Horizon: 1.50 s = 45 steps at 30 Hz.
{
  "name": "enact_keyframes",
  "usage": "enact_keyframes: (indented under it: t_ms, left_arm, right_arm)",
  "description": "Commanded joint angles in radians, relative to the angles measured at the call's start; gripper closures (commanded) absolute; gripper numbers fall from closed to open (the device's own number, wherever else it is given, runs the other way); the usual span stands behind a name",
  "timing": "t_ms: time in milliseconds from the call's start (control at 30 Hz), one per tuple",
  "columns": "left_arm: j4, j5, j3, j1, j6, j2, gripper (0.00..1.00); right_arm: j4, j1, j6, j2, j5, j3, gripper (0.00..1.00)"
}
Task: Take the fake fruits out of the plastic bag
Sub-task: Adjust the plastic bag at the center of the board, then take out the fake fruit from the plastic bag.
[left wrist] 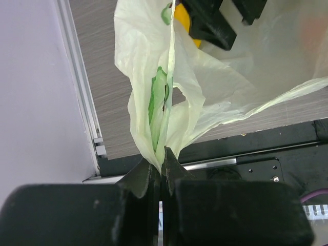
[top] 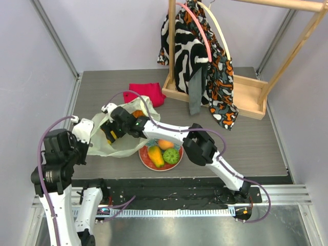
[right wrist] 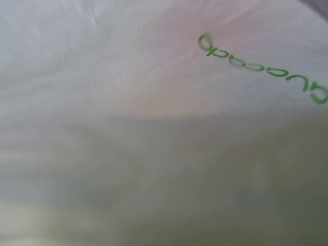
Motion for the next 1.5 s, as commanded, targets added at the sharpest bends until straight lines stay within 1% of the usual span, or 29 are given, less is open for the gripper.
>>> enact_keyframes:
  t_ms: [0, 100, 200, 367, 533, 567, 633, 700, 733, 767, 800, 867, 900, 933, 1000, 1033, 1133, 1267, 1333, 1467]
  left_arm:
    - [-0.293, 0.002, 0.033, 0.004, -0.024, -0.015, 1.0]
    - [-0.293, 0.018, 0.042, 0.004, -0.034, -0.004, 1.0]
    - [-0.295, 0.019, 0.047, 0.005, -0.044, 0.002, 1.0]
    - [-0.296, 0.029, 0.036, 0.004, -0.051, -0.018, 1.0]
    - [-0.296, 0.027, 0.037, 0.004, -0.064, -0.011, 1.0]
    - [-0.295, 0.027, 0.04, 0.004, -0.073, -0.007, 1.0]
    - [-0.295, 0.027, 0.043, 0.002, -0.084, -0.004, 1.0]
    - [-0.295, 0.03, 0.05, 0.004, -0.097, -0.001, 1.0]
    - [-0.295, 0.026, 0.05, 0.004, -0.099, -0.001, 1.0]
    - [-0.295, 0.021, 0.051, 0.004, -0.1, 0.001, 1.0]
    - [-0.295, 0.021, 0.056, 0.004, -0.099, 0.002, 1.0]
    - [-0.293, 0.03, 0.056, 0.004, -0.099, 0.007, 1.0]
    - [-0.293, 0.048, 0.054, 0.004, -0.09, 0.01, 1.0]
    - [-0.292, 0.059, 0.053, 0.004, -0.085, 0.013, 1.0]
    - [-0.273, 0.073, 0.044, 0.002, -0.074, 0.019, 1.0]
    - [-0.264, 0.076, 0.033, 0.004, -0.07, 0.019, 1.0]
    - [-0.203, 0.082, 0.022, 0.004, -0.058, 0.03, 1.0]
    - [-0.121, 0.111, 0.034, 0.002, -0.058, 0.064, 1.0]
    - [-0.086, 0.119, 0.036, 0.004, -0.067, 0.077, 1.0]
    - [-0.057, 0.133, 0.033, 0.004, -0.073, 0.073, 1.0]
  right_arm:
    - [0.029, -0.003, 0.139, 0.048, -0.075, 0.102, 0.17]
    - [0.031, -0.012, 0.216, 0.086, -0.07, 0.154, 0.17]
    - [0.034, -0.033, 0.335, 0.122, -0.047, 0.177, 0.18]
    - [0.08, -0.063, 0.524, 0.161, -0.115, 0.159, 0.18]
    - [0.107, -0.063, 0.61, 0.206, -0.126, 0.171, 0.18]
    - [0.107, -0.063, 0.619, 0.221, -0.116, 0.179, 0.19]
    - [0.106, -0.063, 0.616, 0.235, -0.093, 0.206, 0.21]
    - [0.107, -0.061, 0.59, 0.254, -0.093, 0.22, 0.33]
    - [0.109, -0.063, 0.581, 0.252, -0.098, 0.222, 0.41]
    - [0.112, -0.069, 0.573, 0.246, -0.112, 0.214, 0.52]
    - [0.118, -0.075, 0.566, 0.217, -0.15, 0.202, 0.56]
    - [0.147, -0.096, 0.535, 0.173, -0.202, 0.131, 0.6]
    - [0.153, -0.109, 0.523, 0.113, -0.228, 0.105, 0.65]
    - [0.162, -0.118, 0.497, 0.084, -0.288, 0.047, 0.66]
    - [0.178, -0.151, 0.468, 0.01, -0.352, -0.014, 0.68]
    - [0.214, -0.162, 0.451, -0.057, -0.433, -0.078, 0.68]
    - [0.264, -0.195, 0.402, -0.152, -0.643, -0.162, 0.67]
    - [0.264, -0.199, 0.339, -0.257, -0.734, -0.241, 0.67]
    - [0.256, -0.198, 0.323, -0.285, -0.754, -0.271, 0.67]
    - [0.235, -0.19, 0.268, -0.338, -0.803, -0.268, 0.67]
